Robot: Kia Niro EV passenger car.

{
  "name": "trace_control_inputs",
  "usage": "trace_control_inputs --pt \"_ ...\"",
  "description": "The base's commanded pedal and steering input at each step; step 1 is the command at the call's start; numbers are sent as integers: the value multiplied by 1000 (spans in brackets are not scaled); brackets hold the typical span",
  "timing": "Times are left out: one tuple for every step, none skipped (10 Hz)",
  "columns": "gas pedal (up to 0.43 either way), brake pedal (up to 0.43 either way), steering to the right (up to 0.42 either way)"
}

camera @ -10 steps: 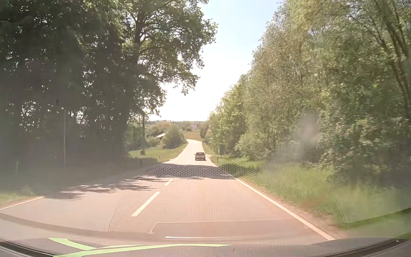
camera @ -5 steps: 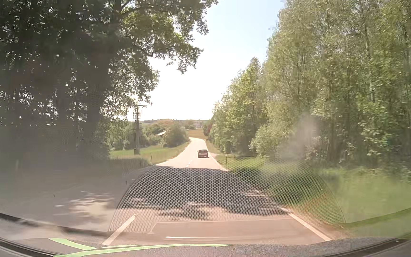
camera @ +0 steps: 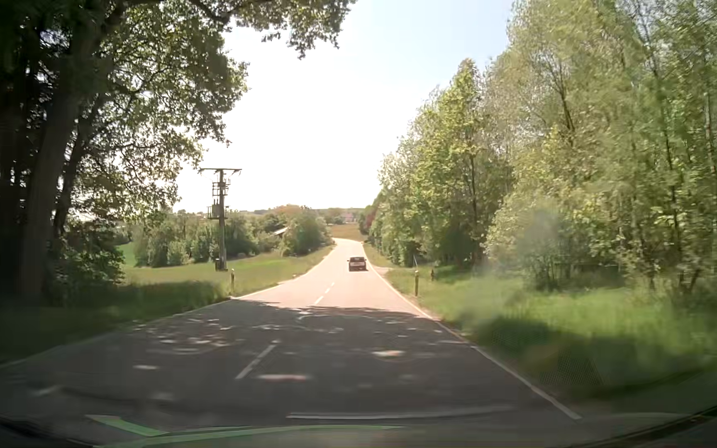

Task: Follow the waypoints while adhering to traffic rules and regulations

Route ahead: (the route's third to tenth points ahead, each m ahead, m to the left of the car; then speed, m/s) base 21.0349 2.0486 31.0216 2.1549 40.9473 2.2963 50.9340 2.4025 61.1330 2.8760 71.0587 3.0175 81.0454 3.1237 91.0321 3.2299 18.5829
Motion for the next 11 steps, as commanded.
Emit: trace_control_inputs --pt "0 0 -4" --pt "0 0 -2" --pt "0 0 -2" --pt "0 0 -1" --pt "0 0 0" --pt "0 0 2" --pt "0 0 2" --pt "0 0 2" --pt "0 0 2" --pt "0 0 2" --pt "0 43 0"
